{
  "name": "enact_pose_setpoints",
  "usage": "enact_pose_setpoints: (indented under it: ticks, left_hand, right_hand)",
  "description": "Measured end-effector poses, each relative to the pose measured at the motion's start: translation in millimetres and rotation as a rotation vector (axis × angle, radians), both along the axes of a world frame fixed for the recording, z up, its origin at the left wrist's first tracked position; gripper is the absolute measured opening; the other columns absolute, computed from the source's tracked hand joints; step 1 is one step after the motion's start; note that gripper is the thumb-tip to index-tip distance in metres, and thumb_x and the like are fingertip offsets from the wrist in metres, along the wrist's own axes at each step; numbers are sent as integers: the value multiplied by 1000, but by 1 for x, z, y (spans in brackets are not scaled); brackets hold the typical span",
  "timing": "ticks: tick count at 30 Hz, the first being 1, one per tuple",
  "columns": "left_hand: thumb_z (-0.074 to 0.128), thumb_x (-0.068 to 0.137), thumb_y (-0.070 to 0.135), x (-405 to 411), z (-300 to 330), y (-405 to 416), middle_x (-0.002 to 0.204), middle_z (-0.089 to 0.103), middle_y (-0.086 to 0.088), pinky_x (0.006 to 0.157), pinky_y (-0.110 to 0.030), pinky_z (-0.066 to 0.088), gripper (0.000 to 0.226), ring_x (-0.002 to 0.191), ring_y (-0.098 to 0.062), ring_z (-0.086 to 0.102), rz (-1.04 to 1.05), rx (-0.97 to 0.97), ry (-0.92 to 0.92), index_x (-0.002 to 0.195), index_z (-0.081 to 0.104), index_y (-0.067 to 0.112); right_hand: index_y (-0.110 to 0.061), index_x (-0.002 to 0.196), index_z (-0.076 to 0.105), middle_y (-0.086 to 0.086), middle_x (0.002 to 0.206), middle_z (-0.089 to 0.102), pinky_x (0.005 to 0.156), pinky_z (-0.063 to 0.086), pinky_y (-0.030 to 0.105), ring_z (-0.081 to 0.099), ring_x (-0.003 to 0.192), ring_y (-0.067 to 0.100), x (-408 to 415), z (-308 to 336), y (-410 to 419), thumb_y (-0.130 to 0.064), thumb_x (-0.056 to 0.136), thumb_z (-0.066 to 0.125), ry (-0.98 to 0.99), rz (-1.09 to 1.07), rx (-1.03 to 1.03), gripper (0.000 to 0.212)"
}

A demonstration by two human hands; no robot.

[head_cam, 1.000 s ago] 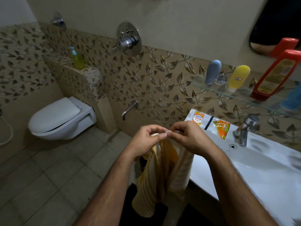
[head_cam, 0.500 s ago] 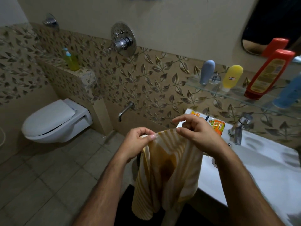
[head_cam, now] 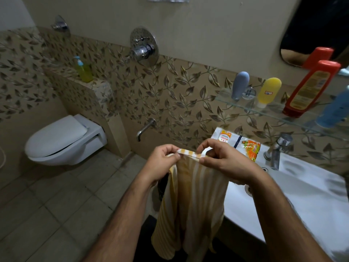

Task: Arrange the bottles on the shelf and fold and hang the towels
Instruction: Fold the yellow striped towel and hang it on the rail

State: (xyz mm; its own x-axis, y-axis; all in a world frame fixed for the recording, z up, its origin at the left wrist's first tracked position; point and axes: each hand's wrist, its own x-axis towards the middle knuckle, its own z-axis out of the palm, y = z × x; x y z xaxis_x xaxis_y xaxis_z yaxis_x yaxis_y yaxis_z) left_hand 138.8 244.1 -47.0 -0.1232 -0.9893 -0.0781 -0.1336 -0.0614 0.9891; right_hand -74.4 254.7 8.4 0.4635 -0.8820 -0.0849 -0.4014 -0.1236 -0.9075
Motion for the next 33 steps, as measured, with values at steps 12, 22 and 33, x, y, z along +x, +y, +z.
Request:
enact_pose_setpoints:
  ticks: [12, 22, 33]
  left_hand:
    - [63, 91, 14, 0, -1, -4, 75, 69, 9, 49, -19, 42, 12, 61, -2, 58, 79, 33, -81, 82, 70, 18]
    - [65, 88, 10, 1, -6, -2, 81, 72, 4, 57, -16, 45, 8, 67, -3, 62, 51, 27, -115, 86, 72, 13]
    - [66, 88, 10, -2, -6, 1, 73, 70, 10, 48, -9, 38, 12, 55, 6, 56, 37, 33, -117, 88, 74, 18]
  right_hand:
    - [-7, 93, 77, 18, 68, 57, 53, 42, 26, 52, 58, 27, -16, 6, 2, -10, 72, 69, -444, 175, 268, 23]
    - [-15, 84, 79, 4, 68, 71, 51, 41, 20, 62, 60, 11, -4, 2, 0, -8, 69, 79, -473, 46, 30, 16]
    - [0, 84, 68, 22, 99, 69, 97, 50, 42, 66, 99, 30, 3, 11, 8, -3, 83, 67, -326, 257, -116, 3]
